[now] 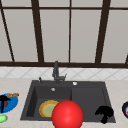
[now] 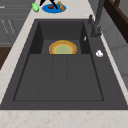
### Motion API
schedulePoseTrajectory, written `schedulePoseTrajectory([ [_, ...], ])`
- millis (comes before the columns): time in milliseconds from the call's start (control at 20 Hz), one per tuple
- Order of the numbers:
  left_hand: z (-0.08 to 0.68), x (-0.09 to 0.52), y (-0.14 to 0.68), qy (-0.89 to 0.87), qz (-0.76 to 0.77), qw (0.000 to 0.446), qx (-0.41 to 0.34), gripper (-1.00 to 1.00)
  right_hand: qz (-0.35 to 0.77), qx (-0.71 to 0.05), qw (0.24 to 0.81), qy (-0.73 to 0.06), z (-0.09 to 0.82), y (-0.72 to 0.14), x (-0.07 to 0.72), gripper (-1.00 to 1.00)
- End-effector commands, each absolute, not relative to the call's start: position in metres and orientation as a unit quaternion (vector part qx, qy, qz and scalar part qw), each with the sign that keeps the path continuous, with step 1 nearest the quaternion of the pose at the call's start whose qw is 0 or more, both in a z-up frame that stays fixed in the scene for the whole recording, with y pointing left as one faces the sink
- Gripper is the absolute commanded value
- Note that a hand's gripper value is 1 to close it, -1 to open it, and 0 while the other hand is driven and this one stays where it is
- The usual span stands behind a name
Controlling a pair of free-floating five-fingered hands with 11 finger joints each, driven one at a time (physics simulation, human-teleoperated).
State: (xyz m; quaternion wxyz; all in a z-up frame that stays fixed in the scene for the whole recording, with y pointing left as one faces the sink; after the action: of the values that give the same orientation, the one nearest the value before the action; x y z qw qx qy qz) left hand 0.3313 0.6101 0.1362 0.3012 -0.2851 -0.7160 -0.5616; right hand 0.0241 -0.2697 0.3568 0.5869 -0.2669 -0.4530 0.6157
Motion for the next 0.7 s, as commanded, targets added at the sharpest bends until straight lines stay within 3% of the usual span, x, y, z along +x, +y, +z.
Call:
schedulePoseTrajectory([
  [0,0.123,0.331,0.615,-0.724,-0.566,0.271,-0.287,-1.00,0.616,-0.267,0.587,-0.453,0.357,-0.270,0.024,0.00],
  [50,0.121,0.331,0.616,-0.730,-0.565,0.262,-0.283,-1.00,0.616,-0.267,0.587,-0.453,0.357,-0.270,0.024,0.00],
  [100,0.118,0.330,0.618,-0.734,-0.563,0.255,-0.280,1.00,0.616,-0.267,0.587,-0.453,0.357,-0.270,0.024,0.00],
  [250,0.120,0.328,0.621,-0.750,-0.587,0.199,-0.231,1.00,0.616,-0.267,0.587,-0.453,0.357,-0.270,0.024,0.00],
  [650,0.127,0.304,0.616,-0.772,-0.595,0.159,-0.161,1.00,0.616,-0.267,0.587,-0.453,0.357,-0.270,0.024,0.00],
])
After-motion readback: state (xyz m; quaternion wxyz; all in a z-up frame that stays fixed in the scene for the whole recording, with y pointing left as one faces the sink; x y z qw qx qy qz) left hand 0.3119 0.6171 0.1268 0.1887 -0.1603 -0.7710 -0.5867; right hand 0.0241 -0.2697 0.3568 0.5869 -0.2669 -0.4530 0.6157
